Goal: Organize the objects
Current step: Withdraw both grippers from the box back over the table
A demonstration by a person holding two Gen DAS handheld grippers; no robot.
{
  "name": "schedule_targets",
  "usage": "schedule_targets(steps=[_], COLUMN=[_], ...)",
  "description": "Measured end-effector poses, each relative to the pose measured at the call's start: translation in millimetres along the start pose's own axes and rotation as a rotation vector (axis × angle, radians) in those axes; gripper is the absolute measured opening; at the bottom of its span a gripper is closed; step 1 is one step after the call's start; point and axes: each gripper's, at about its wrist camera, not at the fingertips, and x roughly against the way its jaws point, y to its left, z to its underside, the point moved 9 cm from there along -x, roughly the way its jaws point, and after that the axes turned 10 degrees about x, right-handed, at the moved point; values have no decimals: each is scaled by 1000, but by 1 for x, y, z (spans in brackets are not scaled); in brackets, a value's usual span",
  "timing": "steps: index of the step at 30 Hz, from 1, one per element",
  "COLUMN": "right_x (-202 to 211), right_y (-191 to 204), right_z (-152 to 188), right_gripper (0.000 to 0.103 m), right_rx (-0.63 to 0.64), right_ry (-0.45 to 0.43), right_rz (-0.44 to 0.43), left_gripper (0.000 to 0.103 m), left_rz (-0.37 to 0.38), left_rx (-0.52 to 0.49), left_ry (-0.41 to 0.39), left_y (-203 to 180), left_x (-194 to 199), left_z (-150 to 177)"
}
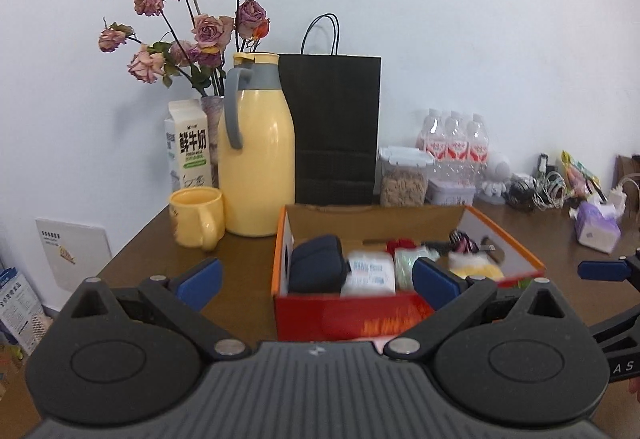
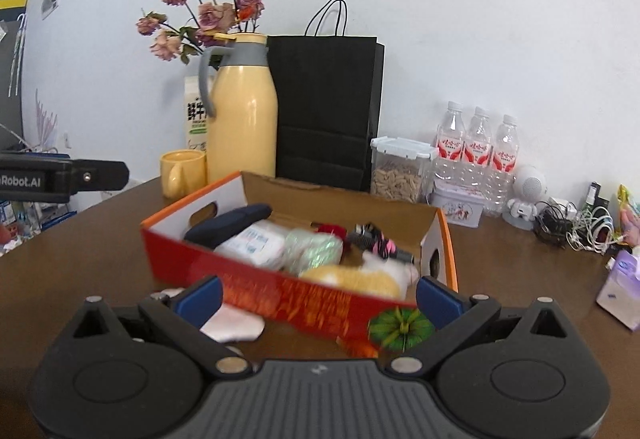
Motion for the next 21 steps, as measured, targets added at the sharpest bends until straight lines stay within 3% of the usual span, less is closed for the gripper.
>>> schedule_targets(steps=[11, 21], right_x=[50, 69], right_y=[36, 46], right_z=[44, 57], right_gripper=[103, 103], right_rx=[-10, -16], right_ry=[65, 77], right_rz=[-11, 3], left_gripper=[103, 103], left_rz=[-36, -36], left_rx=[-19, -3], left_ry=[71, 79], left_y=[13, 15], left_x=[61, 84], left_z=[43, 51])
